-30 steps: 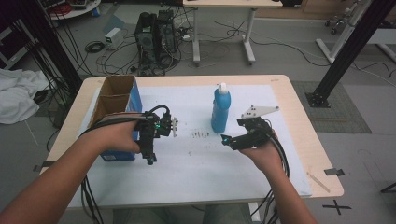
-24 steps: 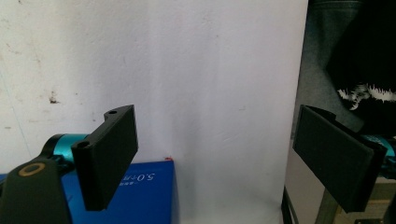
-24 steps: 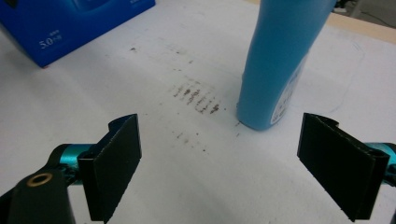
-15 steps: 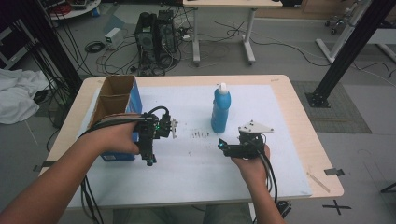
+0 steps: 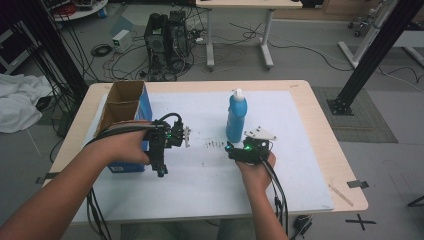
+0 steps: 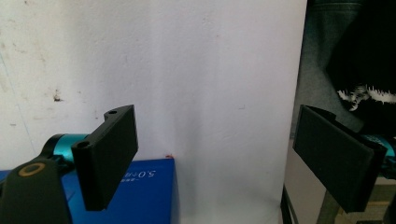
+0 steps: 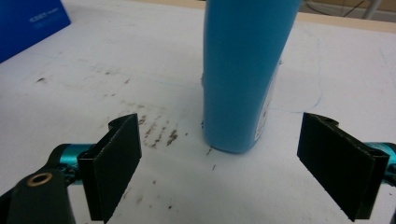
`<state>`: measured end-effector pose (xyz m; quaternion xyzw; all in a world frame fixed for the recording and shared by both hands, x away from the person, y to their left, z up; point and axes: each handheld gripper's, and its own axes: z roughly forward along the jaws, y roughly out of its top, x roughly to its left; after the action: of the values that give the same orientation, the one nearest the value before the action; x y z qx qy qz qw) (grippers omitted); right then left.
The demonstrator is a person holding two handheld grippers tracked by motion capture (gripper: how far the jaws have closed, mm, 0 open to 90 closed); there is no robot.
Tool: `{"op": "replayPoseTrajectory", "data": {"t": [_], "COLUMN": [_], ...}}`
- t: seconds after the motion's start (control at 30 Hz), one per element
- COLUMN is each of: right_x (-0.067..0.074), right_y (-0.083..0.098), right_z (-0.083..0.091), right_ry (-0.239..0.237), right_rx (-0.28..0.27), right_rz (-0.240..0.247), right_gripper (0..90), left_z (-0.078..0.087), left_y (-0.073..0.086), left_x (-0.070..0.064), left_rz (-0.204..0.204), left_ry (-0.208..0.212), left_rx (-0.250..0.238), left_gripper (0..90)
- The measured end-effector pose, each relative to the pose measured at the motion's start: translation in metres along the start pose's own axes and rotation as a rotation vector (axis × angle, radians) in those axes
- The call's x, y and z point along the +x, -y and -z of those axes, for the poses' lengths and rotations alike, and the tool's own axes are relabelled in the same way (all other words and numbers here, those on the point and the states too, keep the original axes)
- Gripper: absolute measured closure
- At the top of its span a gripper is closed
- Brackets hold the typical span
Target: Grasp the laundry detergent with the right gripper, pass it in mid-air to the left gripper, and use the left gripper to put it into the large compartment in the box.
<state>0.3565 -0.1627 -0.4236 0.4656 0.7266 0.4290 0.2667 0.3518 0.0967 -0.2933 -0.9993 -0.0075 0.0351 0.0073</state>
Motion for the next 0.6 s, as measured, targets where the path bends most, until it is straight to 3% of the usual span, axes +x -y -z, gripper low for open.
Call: {"op": "replayPoseTrajectory", "data": {"t": [0.1,0.27,0.4,0.47,0.5,0.57,0.6], "right_x": [0.002,0.005,0.006,0.007,0.007,0.008,0.009], "right_y": [0.001,0.0,-0.002,-0.002,-0.003,-0.005,-0.006], "right_z": [-0.006,-0.017,-0.023,-0.024,-0.026,-0.03,-0.032], "right_ry": [0.022,0.058,0.076,0.083,0.084,0.081,0.091], "right_rx": [-0.011,-0.026,-0.044,-0.047,-0.051,-0.058,-0.06], "right_rz": [-0.01,-0.024,-0.03,-0.036,-0.039,-0.043,-0.041], "right_gripper": [12.7,12.8,12.8,12.8,12.8,12.8,12.8], "left_z": [-0.001,-0.004,-0.005,-0.004,-0.004,-0.003,-0.004], "left_y": [0.0,-0.001,-0.001,-0.001,0.0,0.001,0.002], "left_x": [0.0,0.001,-0.001,0.0,0.0,0.001,0.0], "left_rz": [0.015,-0.002,0.008,-0.009,0.009,-0.009,0.005], "left_ry": [0.013,0.011,0.027,0.009,0.028,0.006,0.022], "left_rx": [-0.005,-0.006,-0.008,0.001,-0.006,0.001,-0.005], "left_gripper": [14.0,13.9,14.0,13.9,13.9,13.9,14.0]}}
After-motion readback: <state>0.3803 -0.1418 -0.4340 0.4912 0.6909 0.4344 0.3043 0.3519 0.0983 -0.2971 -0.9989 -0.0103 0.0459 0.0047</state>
